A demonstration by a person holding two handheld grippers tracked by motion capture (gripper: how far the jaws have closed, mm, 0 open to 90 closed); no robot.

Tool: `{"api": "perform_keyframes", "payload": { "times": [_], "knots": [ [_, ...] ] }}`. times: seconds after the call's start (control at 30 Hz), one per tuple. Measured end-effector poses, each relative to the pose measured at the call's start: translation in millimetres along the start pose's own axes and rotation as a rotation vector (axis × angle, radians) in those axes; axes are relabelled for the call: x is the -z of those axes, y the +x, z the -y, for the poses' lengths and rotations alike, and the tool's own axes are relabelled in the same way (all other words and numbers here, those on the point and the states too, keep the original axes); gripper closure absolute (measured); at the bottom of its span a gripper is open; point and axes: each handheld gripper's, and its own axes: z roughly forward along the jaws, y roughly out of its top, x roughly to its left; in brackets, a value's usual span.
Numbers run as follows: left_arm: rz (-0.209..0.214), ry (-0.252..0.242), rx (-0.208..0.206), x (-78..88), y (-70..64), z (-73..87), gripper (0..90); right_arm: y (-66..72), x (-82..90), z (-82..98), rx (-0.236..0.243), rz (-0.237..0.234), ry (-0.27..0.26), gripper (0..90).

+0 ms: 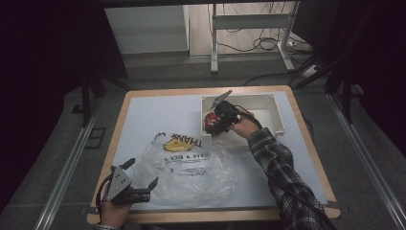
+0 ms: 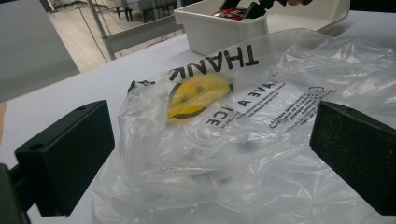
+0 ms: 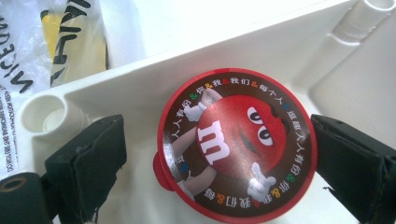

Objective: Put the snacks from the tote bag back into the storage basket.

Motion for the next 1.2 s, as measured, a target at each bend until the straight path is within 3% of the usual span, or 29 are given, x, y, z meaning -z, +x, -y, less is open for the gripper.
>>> {"api": "perform_keyframes", "payload": {
  "times": [0.4,1.2],
  "knots": [
    [0.000,0.002,-0.002,-0.1,-0.4,0.1,0.0,1.4,9.7,5.3,-0.023,0.007,-0.044,3.9],
    [0.002,0.005,-0.006,-0.5,-1.1,0.2,0.0,13.0,25.8,17.1,-0.018,0.017,-0.088,4.0]
  ]
}}
